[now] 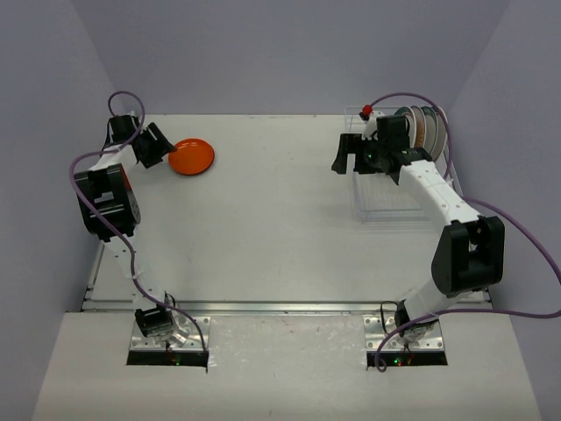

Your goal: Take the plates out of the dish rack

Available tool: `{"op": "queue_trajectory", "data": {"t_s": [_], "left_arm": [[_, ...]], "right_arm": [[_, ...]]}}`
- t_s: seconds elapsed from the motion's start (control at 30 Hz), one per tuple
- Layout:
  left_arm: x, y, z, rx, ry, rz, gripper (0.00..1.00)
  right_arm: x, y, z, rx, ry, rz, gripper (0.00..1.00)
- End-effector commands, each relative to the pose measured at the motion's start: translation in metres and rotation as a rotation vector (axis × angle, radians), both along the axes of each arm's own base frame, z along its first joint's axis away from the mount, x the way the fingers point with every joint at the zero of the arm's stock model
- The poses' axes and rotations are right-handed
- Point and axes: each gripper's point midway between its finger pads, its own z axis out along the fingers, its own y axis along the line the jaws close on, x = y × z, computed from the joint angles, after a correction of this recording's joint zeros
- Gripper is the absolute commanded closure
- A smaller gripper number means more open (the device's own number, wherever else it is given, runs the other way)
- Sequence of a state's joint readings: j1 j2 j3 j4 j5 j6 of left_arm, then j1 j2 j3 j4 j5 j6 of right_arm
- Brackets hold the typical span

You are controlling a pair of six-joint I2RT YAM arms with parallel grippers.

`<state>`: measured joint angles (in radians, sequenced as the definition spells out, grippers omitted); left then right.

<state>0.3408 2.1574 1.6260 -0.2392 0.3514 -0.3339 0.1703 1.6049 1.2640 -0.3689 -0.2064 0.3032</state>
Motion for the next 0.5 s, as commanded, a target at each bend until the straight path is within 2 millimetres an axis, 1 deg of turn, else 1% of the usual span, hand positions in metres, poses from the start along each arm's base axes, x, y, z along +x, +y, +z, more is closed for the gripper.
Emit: {"op": "queue_trajectory", "data": {"t_s": [0.0,0.03,0.07,0.1,0.13,0.17,0.2,0.23,0.3,0.33,0.4,0.43,0.47], "left_arm": [[-0.013,0.012,0.070,0.297,-0.091,0.003,0.40],[-0.022,0.018,0.084,0.406,-0.098,0.020,0.40],[-0.025,0.006,0.091,0.467,-0.105,0.001,0.40],[-0.032,0.015,0.103,0.537,-0.114,0.028,0.39],[-0.036,-0.002,0.118,0.626,-0.159,0.005,0.39],[-0.042,-0.011,0.127,0.675,-0.181,-0.005,0.37],[-0.048,-0.018,0.133,0.712,-0.197,-0.024,0.35],[-0.059,-0.031,0.138,0.735,-0.214,-0.043,0.33],[-0.074,-0.047,0.146,0.756,-0.243,-0.066,0.33],[-0.075,-0.053,0.147,0.757,-0.250,-0.077,0.33],[-0.087,-0.070,0.155,0.758,-0.280,-0.099,0.34],[-0.090,-0.080,0.156,0.756,-0.293,-0.119,0.34],[-0.093,-0.084,0.155,0.756,-0.294,-0.126,0.34]], "right_arm": [[0.036,-0.035,0.021,-0.180,-0.123,-0.104,0.01],[0.043,-0.046,0.021,-0.239,-0.133,-0.134,0.01],[0.048,-0.053,0.020,-0.283,-0.143,-0.142,0.02],[0.054,-0.060,0.020,-0.311,-0.144,-0.174,0.03],[0.064,-0.070,0.024,-0.358,-0.166,-0.202,0.07],[0.071,-0.077,0.025,-0.384,-0.175,-0.220,0.10],[0.077,-0.082,0.025,-0.399,-0.178,-0.235,0.13],[0.086,-0.090,0.025,-0.430,-0.188,-0.256,0.22],[0.099,-0.102,0.026,-0.475,-0.208,-0.295,0.42],[0.103,-0.106,0.027,-0.490,-0.216,-0.311,0.45],[0.117,-0.118,0.030,-0.513,-0.229,-0.354,0.52],[0.122,-0.123,0.031,-0.521,-0.235,-0.371,0.53],[0.128,-0.126,0.032,-0.520,-0.242,-0.381,0.54]]}}
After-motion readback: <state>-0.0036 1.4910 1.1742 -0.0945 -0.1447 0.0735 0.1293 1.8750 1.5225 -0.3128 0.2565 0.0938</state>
